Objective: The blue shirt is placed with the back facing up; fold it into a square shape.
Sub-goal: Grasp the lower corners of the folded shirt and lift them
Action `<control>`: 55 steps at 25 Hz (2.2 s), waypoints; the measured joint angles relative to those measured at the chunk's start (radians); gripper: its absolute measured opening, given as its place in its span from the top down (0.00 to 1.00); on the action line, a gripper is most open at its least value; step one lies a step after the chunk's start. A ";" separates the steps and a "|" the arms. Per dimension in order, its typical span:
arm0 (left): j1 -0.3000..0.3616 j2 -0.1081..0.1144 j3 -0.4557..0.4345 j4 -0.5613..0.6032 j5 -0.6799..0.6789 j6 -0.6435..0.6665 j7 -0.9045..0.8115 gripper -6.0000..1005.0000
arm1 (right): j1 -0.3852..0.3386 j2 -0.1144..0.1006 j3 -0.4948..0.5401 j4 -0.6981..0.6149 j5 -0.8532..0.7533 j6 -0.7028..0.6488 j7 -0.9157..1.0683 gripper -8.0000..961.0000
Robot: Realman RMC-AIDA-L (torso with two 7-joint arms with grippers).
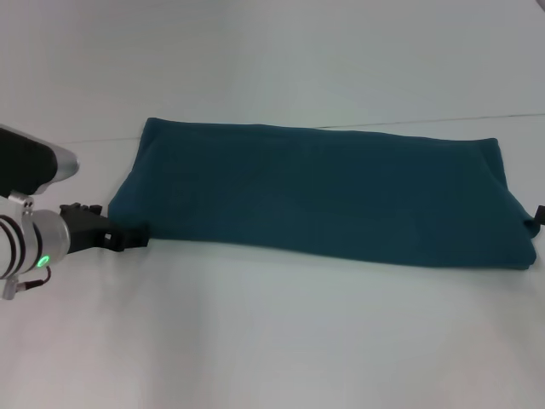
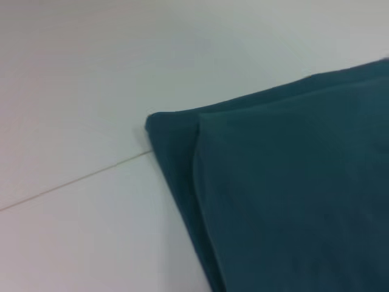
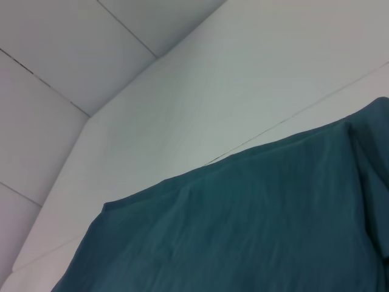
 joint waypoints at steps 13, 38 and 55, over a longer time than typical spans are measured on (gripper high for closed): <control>0.006 -0.005 0.051 0.020 0.031 0.020 -0.001 0.12 | -0.003 0.000 0.005 0.000 0.000 -0.004 -0.001 0.12; -0.005 -0.002 0.048 0.028 0.032 0.043 -0.025 0.99 | 0.000 -0.009 0.015 -0.002 -0.045 0.005 0.010 0.25; 0.009 0.000 0.048 0.090 0.060 0.147 -0.052 0.99 | 0.098 0.030 0.003 0.004 -0.229 0.174 0.085 0.29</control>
